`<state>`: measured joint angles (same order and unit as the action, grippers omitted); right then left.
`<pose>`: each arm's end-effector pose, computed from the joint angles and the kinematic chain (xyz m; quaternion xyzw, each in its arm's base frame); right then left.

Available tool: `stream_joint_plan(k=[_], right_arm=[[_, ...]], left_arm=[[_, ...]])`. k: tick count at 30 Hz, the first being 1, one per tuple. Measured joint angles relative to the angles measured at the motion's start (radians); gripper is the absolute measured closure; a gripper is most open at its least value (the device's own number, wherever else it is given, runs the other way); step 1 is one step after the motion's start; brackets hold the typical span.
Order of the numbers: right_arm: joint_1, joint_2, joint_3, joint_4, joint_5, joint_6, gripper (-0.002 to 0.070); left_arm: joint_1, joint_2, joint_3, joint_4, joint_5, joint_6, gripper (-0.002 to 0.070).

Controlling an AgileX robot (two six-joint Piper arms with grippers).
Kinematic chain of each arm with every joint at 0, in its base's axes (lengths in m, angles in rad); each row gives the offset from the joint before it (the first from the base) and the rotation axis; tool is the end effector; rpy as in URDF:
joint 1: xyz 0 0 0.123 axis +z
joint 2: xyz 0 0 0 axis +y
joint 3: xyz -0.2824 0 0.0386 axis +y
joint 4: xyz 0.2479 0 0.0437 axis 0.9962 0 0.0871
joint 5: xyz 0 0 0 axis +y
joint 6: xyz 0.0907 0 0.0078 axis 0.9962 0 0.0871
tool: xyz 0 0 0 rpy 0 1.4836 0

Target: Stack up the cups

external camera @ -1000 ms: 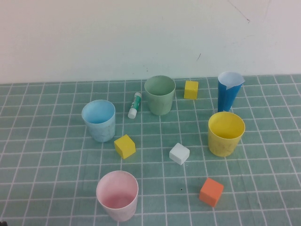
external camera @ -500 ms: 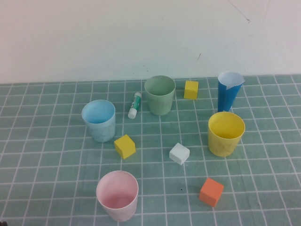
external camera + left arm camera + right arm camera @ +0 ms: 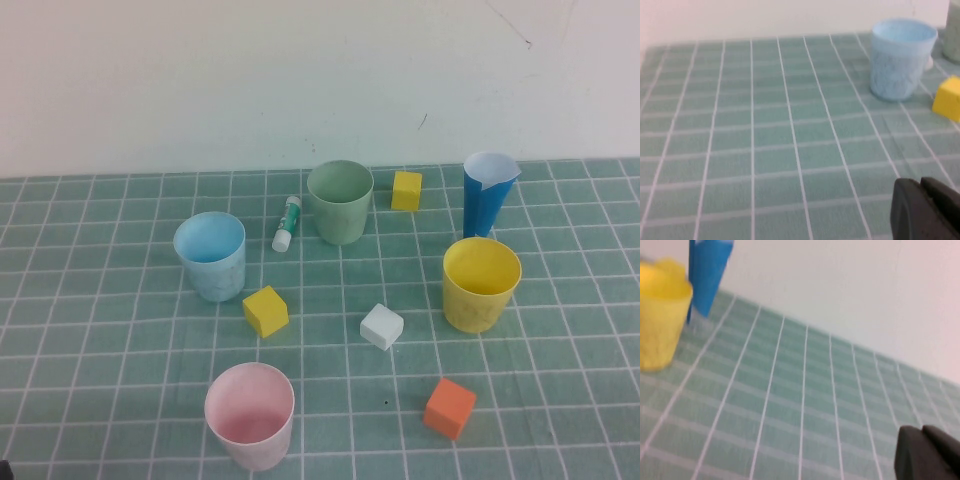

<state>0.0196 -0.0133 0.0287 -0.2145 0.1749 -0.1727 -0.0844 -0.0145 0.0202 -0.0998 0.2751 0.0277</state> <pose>0.0562 -0.0023 0.1886 -0.1364 0.7286 -0.1351 0.6575 0.0541 -0.0071 0.1823 0.0148 0.7716 -0.0589 0.6332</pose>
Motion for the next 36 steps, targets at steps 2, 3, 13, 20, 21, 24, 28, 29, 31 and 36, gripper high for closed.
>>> stream_joint_plan(k=[2, 3, 13, 20, 21, 24, 28, 29, 31, 36], right_arm=[[0.000, 0.000, 0.000, -0.001, -0.123, 0.043, 0.0679], [0.000, 0.000, 0.000, -0.001, -0.175, 0.059, 0.0679], [0.000, 0.000, 0.000, -0.010, -0.703, 0.116, 0.0679], [0.000, 0.000, 0.000, 0.009, -0.768, 0.126, 0.0679], [0.000, 0.000, 0.000, 0.014, -0.768, 0.126, 0.0679], [0.000, 0.000, -0.002, 0.029, -0.745, 0.126, 0.0679], [0.000, 0.000, -0.072, 0.052, -0.548, 0.124, 0.0679], [0.000, 0.000, -0.102, 0.054, -0.493, 0.119, 0.0679], [0.000, 0.000, -0.163, 0.058, -0.404, 0.092, 0.0679], [0.000, 0.000, -0.279, 0.058, -0.208, 0.010, 0.0679]], left_arm=[[0.000, 0.000, 0.000, 0.000, -0.068, 0.004, 0.0677], [0.000, 0.000, 0.000, -0.002, -0.127, 0.005, 0.0677], [0.000, 0.000, 0.000, -0.004, -0.809, 0.009, 0.0677], [0.000, 0.000, 0.000, -0.028, -0.995, 0.013, 0.0677], [0.000, 0.000, 0.000, -0.047, -1.019, 0.013, 0.0677], [0.000, 0.000, 0.000, -0.101, -1.080, 0.013, 0.0677], [0.000, 0.000, 0.000, -0.129, -1.146, 0.013, 0.0677], [0.000, 0.000, 0.000, -0.123, -1.155, 0.011, 0.0677], [0.000, 0.000, 0.000, -0.103, -1.159, -0.028, 0.0677], [0.000, -0.001, -0.015, -0.067, -0.865, -0.122, 0.0677]])
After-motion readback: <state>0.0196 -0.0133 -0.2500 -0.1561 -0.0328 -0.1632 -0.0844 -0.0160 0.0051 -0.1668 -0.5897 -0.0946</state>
